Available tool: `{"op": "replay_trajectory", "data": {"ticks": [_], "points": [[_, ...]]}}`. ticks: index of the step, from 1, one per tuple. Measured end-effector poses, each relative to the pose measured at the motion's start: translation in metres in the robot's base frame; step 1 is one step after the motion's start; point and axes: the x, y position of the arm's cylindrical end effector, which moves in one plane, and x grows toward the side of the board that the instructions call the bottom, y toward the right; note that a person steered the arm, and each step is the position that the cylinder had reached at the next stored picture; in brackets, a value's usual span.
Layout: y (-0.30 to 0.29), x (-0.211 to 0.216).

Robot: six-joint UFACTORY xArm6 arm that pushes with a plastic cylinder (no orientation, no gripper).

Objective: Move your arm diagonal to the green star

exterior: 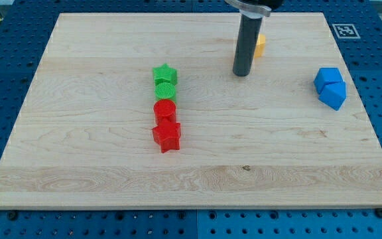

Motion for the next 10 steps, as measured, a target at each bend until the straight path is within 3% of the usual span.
{"op": "replay_trajectory", "data": {"ticks": [5, 8, 10], "points": [[-0.133, -0.064], [-0.144, -0.082], [-0.190, -0.085]]}}
